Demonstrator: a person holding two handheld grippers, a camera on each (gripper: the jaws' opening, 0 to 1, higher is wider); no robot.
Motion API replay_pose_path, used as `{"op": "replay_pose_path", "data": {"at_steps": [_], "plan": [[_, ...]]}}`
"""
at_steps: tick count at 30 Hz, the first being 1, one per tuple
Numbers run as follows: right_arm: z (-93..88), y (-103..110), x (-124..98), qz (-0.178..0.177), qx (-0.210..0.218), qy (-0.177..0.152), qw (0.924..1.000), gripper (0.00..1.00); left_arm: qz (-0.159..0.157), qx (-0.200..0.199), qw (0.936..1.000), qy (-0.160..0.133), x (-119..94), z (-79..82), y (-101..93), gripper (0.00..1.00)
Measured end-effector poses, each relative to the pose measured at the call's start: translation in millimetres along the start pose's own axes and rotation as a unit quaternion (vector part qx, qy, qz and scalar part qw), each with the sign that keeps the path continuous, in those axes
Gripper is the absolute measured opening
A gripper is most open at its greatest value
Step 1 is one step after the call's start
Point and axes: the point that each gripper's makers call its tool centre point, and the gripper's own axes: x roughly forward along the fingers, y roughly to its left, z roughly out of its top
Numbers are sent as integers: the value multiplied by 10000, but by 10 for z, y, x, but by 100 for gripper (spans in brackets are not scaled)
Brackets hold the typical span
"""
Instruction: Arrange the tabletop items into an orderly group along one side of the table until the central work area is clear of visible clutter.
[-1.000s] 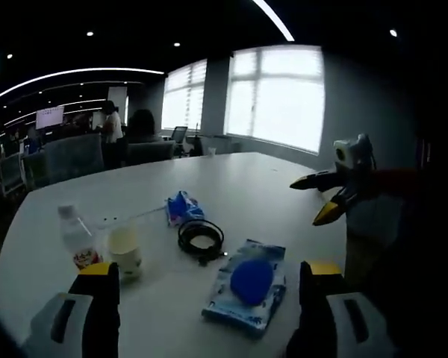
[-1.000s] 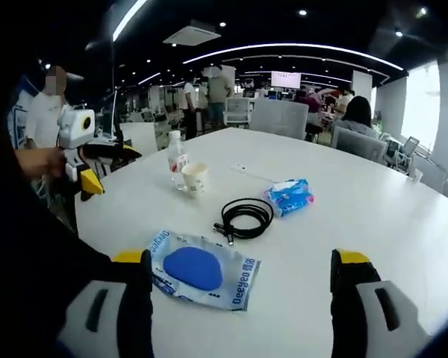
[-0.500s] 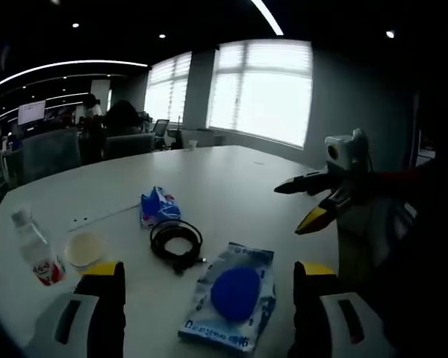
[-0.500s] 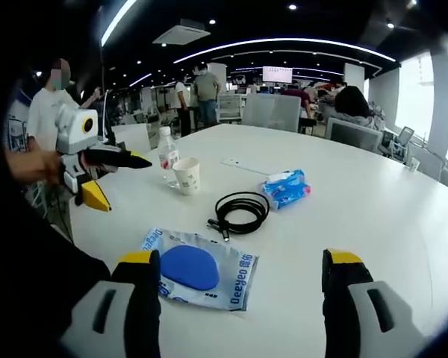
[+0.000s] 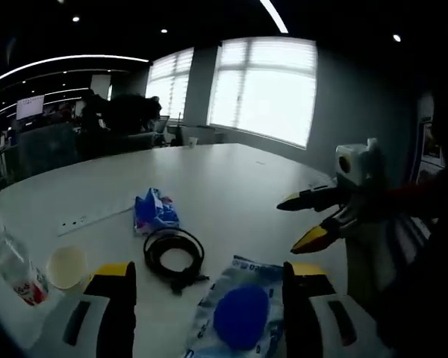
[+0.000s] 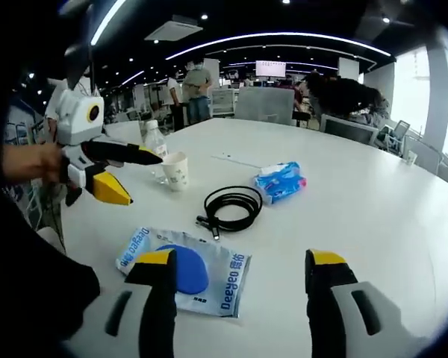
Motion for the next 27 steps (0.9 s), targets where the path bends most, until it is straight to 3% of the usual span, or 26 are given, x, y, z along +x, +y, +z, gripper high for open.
{"op": "replay_pose_path", "data": {"at_steps": [9, 14, 22, 27], "plan": [[19, -53, 210, -2, 225, -25, 9997, 58, 267, -198, 9994, 109, 262, -53, 191, 75], [87, -105, 319, -123, 234, -111, 9996, 52, 248, -564, 9980, 143, 397, -86, 238, 74], [177, -115, 565, -201, 772, -261, 9965, 46, 497, -784, 9955, 170, 577, -149, 422, 63], [171, -137, 733, -253, 1028, -261, 9940, 44, 548, -859, 9945, 229, 676, -184, 406, 62]]}}
